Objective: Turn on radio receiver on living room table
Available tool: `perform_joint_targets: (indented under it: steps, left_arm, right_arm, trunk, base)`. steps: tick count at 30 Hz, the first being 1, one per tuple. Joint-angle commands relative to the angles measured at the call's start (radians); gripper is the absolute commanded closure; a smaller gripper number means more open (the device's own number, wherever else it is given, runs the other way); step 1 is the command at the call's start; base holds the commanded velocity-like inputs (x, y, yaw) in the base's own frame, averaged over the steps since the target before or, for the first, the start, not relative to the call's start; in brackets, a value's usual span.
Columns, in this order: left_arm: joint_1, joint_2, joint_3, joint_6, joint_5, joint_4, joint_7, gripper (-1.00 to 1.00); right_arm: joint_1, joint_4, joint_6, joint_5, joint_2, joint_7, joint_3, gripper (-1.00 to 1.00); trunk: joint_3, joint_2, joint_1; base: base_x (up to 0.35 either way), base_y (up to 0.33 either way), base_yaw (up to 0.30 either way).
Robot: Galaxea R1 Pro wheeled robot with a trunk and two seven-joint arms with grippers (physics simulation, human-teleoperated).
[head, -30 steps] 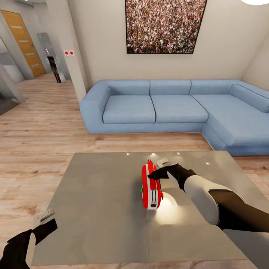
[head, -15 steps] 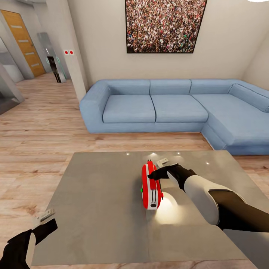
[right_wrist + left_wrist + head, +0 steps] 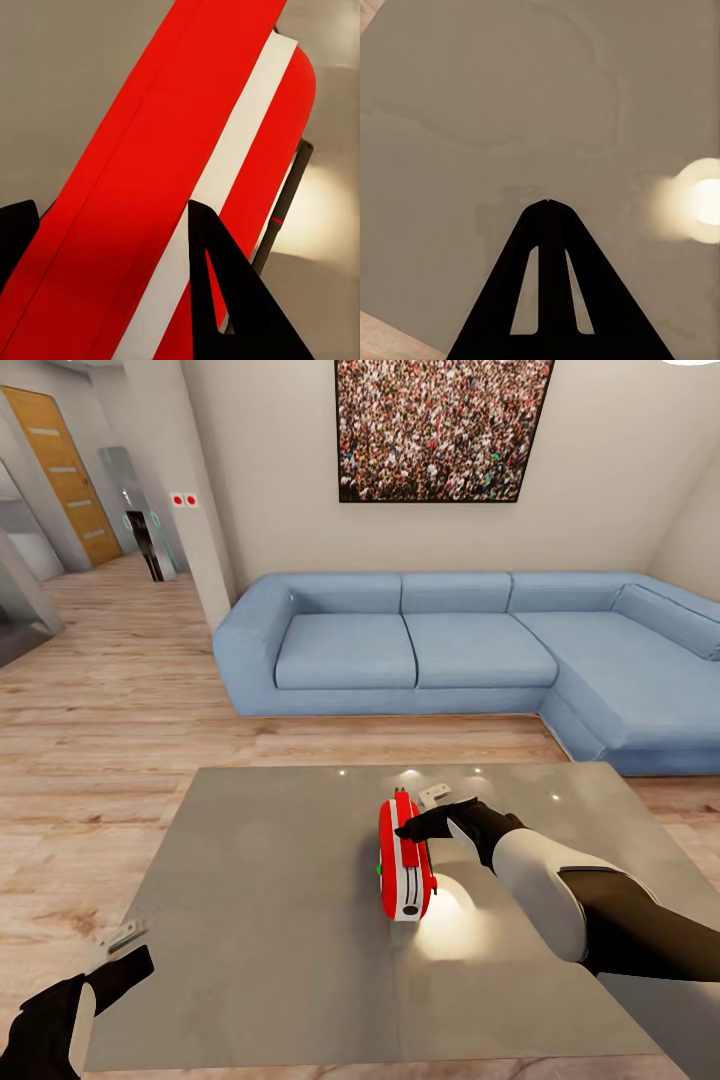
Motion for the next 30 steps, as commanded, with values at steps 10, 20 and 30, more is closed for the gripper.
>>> perform_joint_targets:
  steps: [10,20,30]
  left_arm:
    - [0.0,0.0,0.0,0.0,0.0,0.0,-0.001,1.0]
    - [0.0,0.0,0.0,0.0,0.0,0.0,-0.001,1.0]
    - [0.0,0.0,0.0,0.0,0.0,0.0,0.0,1.0]
  right_arm:
    - [0.0,0.0,-0.001,-0.003,0.0,0.0,-0.005,1.0]
    - [0.0,0.0,-0.002,-0.004,-0.001,-0.001,-0.005,-1.0]
    - [0.0,0.0,-0.001,-0.004,-0.001,-0.001,-0.005,-1.0]
  trunk:
    - [-0.009,-0.021,0.011]
    - [-0.009,-0.021,0.011]
    - [-0.009,-0.021,0.011]
  base:
    - [0.0,0.0,0.0]
    - [0.0,0.0,0.0]
    - [0.0,0.0,0.0]
